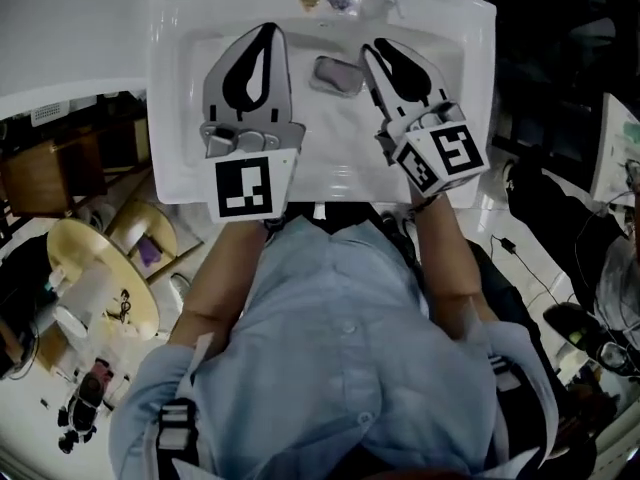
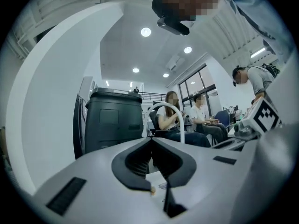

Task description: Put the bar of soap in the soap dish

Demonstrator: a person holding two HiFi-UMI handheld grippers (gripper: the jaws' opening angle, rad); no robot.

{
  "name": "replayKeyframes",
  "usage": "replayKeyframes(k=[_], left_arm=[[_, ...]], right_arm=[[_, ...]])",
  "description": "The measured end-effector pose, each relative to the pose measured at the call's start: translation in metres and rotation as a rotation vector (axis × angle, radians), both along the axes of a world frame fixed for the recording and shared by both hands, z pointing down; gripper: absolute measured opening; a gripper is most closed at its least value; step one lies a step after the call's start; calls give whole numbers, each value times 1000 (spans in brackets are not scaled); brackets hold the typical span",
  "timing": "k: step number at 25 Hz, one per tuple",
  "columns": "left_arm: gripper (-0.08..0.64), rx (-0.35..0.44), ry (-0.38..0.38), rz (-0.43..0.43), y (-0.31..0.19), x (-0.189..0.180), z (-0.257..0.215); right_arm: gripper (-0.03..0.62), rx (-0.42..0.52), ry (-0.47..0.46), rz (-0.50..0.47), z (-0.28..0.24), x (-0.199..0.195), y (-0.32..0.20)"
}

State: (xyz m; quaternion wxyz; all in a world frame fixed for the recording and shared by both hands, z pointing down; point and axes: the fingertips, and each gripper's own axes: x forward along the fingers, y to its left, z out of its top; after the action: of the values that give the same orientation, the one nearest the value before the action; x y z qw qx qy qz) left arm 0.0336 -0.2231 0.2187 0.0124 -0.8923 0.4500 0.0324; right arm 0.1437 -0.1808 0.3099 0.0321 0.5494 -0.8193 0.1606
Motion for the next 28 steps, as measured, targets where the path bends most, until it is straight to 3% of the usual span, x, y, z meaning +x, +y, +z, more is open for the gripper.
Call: replayKeyframes(k=[6, 18, 28], left_arm=[[9, 45, 10, 49, 21, 10, -27], [9, 104, 39, 102, 55, 17, -63], [9, 126, 42, 117, 63, 20, -73]], right_arm=[[6, 51, 31, 82, -46, 6, 22], [6, 212, 99, 147, -115, 14, 44], [5, 236, 113, 155, -130, 13, 49]])
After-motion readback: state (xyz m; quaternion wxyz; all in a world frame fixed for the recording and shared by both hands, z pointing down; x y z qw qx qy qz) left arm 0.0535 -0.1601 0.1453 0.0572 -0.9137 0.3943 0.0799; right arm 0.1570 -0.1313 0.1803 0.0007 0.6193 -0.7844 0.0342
